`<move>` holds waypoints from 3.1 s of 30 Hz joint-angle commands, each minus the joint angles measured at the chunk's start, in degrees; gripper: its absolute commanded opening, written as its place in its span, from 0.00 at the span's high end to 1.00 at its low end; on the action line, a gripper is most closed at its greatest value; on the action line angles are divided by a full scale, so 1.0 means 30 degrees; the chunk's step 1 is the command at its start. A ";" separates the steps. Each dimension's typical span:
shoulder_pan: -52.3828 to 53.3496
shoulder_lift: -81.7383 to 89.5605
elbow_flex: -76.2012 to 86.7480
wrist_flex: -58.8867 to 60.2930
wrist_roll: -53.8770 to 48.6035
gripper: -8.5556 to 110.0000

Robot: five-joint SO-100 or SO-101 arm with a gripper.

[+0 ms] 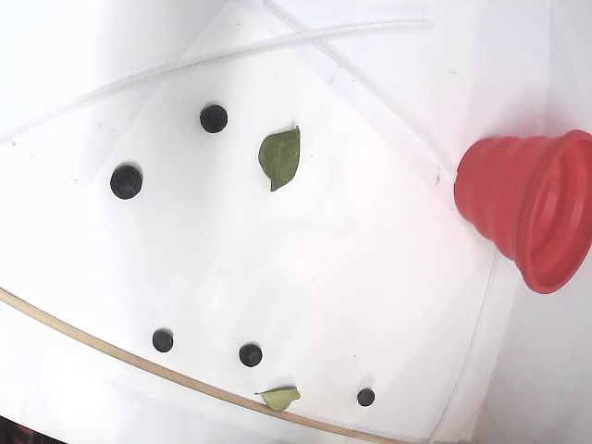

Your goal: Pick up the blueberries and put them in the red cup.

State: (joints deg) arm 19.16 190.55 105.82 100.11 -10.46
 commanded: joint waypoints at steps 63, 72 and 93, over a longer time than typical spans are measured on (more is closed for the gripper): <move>-0.2051 -0.4424 -0.1172 -0.1230 -1.0254 0.82; -0.2842 -0.4248 0.0762 -0.0820 -1.4473 0.82; -0.4307 -0.5537 0.6035 -0.2549 -2.1064 0.82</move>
State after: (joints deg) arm 6.50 173.94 123.93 93.87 -71.28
